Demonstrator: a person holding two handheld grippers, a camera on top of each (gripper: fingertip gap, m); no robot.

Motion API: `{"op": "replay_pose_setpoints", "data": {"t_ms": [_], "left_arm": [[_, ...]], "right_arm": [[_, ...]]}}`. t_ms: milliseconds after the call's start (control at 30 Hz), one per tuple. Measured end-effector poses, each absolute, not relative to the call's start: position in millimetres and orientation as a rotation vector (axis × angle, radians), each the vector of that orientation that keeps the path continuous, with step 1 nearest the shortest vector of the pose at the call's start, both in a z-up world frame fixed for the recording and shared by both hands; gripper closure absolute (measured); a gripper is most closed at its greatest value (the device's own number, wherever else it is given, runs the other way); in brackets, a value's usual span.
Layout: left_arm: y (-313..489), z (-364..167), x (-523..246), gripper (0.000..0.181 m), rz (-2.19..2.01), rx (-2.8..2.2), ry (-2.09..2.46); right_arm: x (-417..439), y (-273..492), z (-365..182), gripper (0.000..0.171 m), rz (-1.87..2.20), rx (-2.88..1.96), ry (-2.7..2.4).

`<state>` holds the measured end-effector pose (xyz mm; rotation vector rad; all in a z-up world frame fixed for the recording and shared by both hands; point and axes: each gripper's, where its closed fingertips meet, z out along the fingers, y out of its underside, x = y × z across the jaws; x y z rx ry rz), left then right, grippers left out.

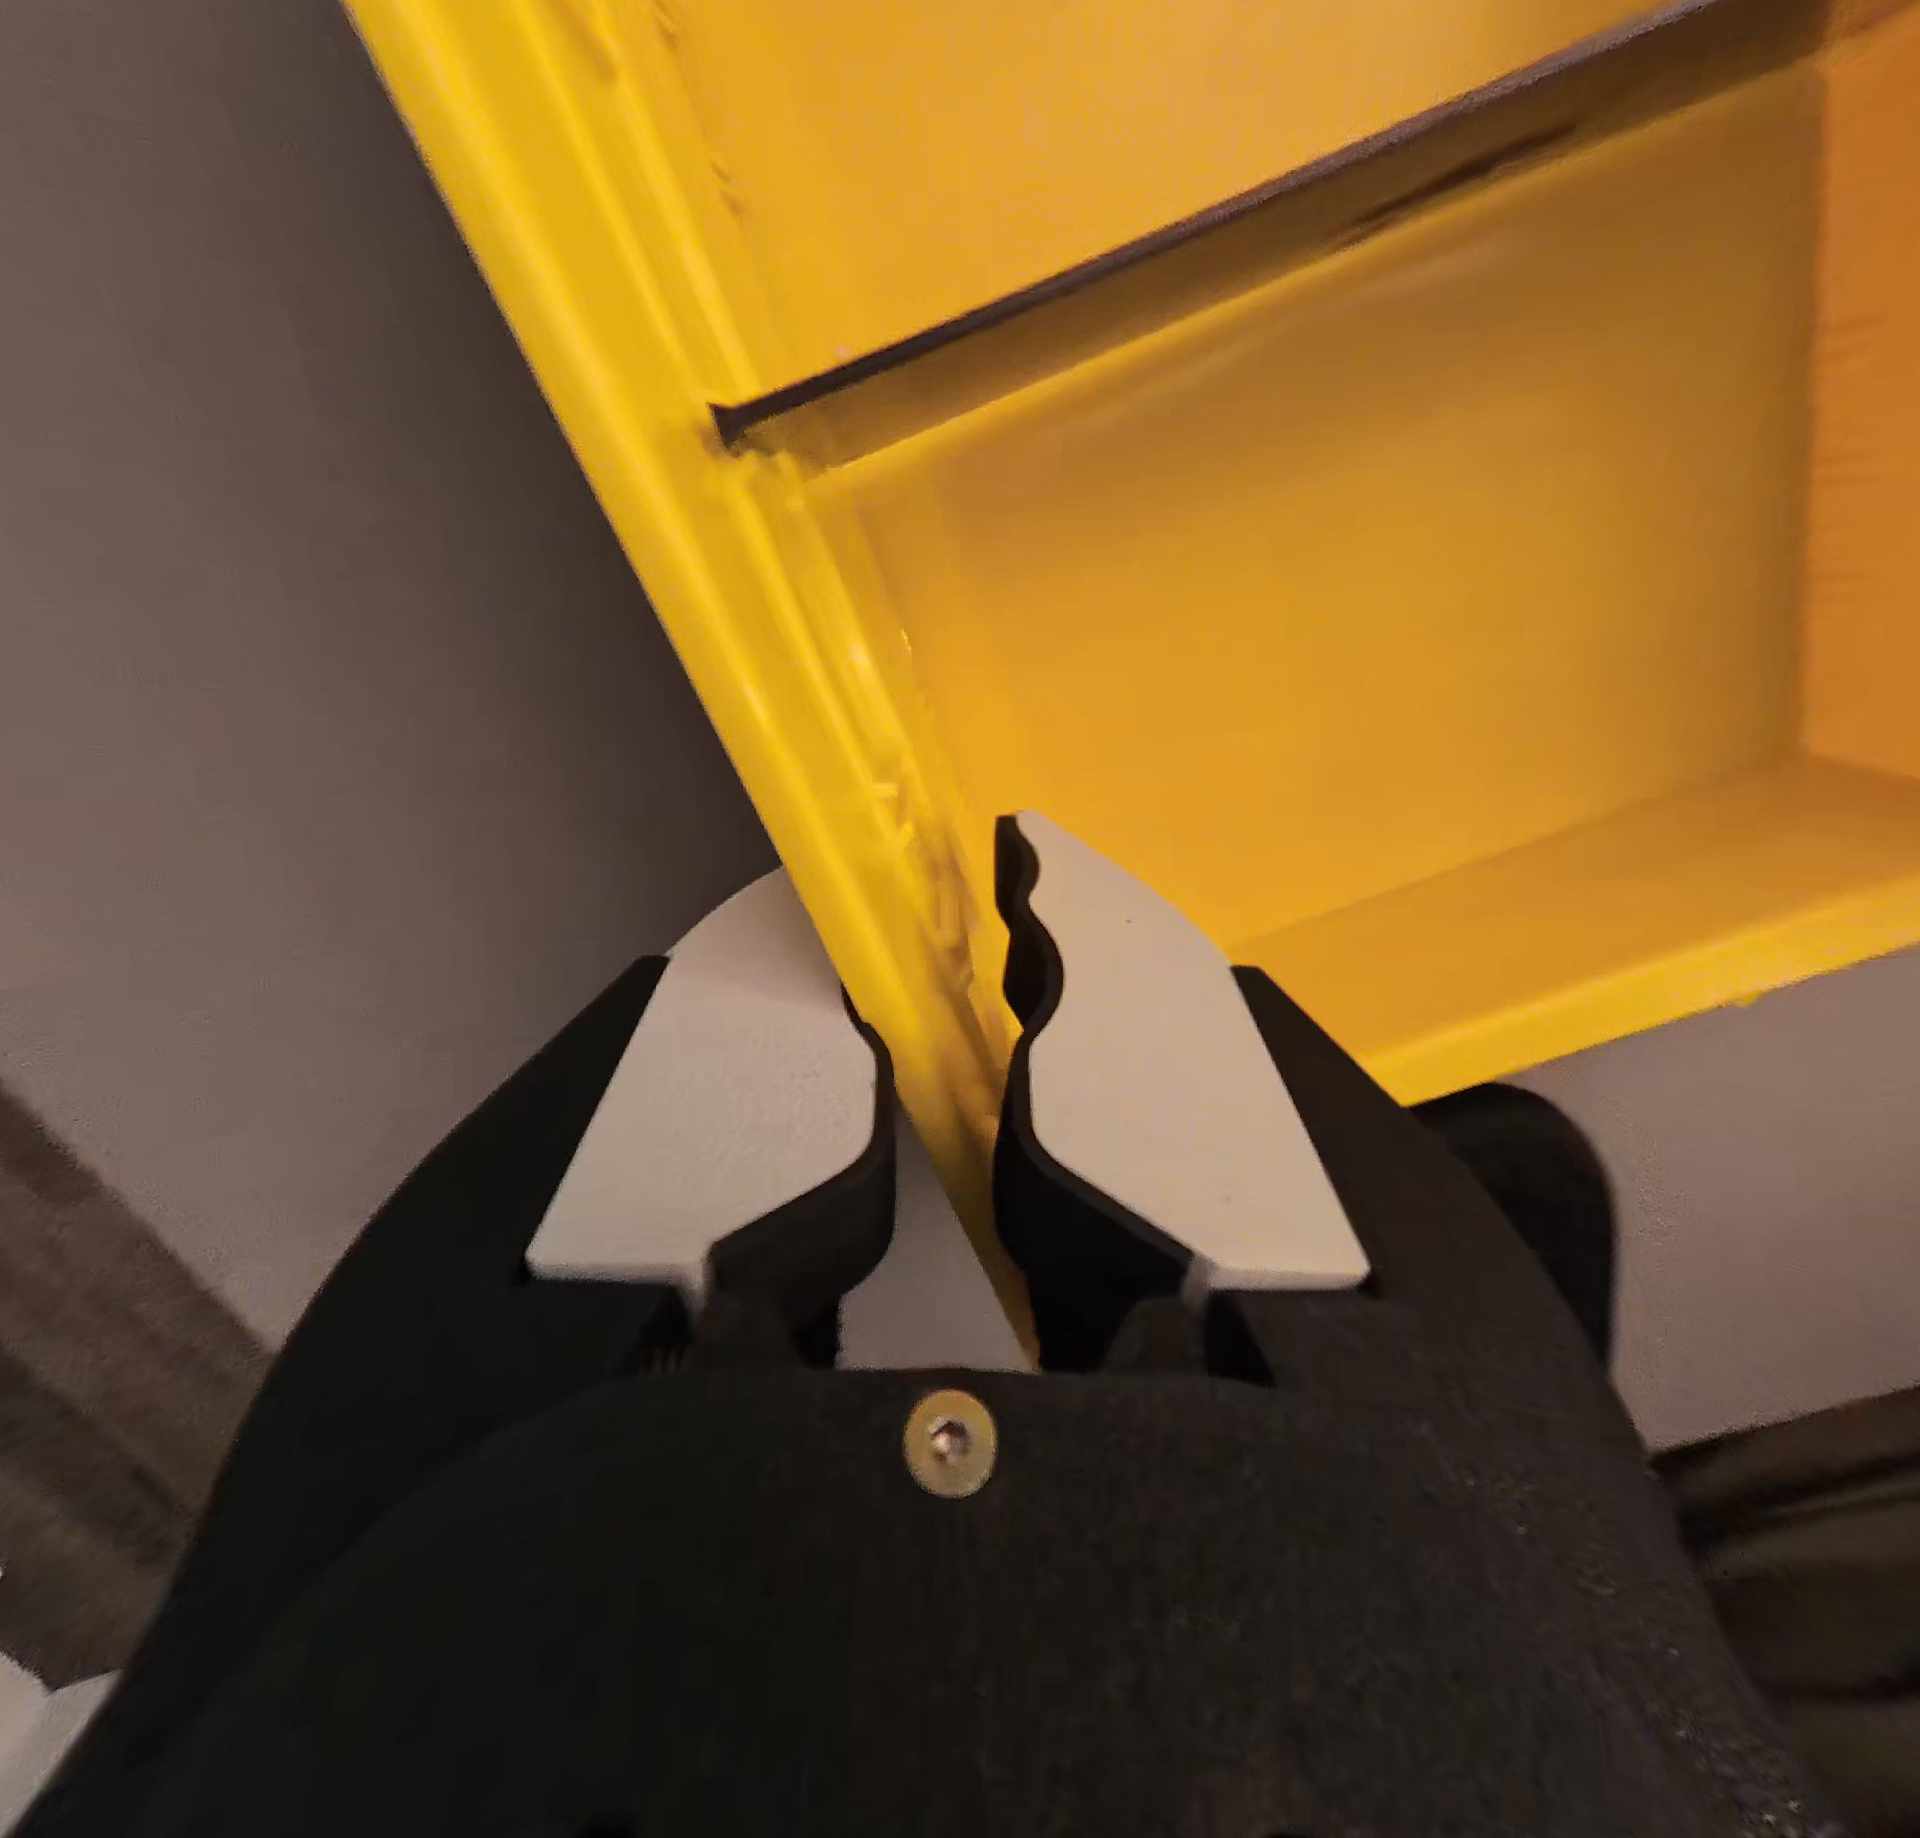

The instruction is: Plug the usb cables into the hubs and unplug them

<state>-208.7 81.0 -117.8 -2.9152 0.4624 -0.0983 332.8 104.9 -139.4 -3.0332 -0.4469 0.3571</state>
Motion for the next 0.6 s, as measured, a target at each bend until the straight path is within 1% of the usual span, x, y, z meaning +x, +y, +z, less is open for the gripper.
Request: {"op": "replay_pose_setpoints", "data": {"t_ms": [100, 333, 500, 600], "left_arm": [[79.4, -118.0, -177.4, 0.162, -0.141, -2.916, 0.571], [66.3, -119.8, -141.7, 0.166, -0.087, -2.983, 0.623], [41.3, -118.4, -121.3, 0.156, -0.199, -3.048, 0.668], [33.4, -118.3, -117.8, 0.149, -0.166, -3.067, 0.715]], "right_arm": [[315.3, 108.2, -141.2, 0.154, 0.343, -3.012, -0.522], [295.5, 105.7, -142.4, 0.151, 0.33, -2.999, -0.656], [299.5, 98.4, -143.5, 0.152, 0.368, -3.043, -0.667], [304.8, 91.8, -143.5, 0.152, 0.345, -3.074, -0.699]]}}
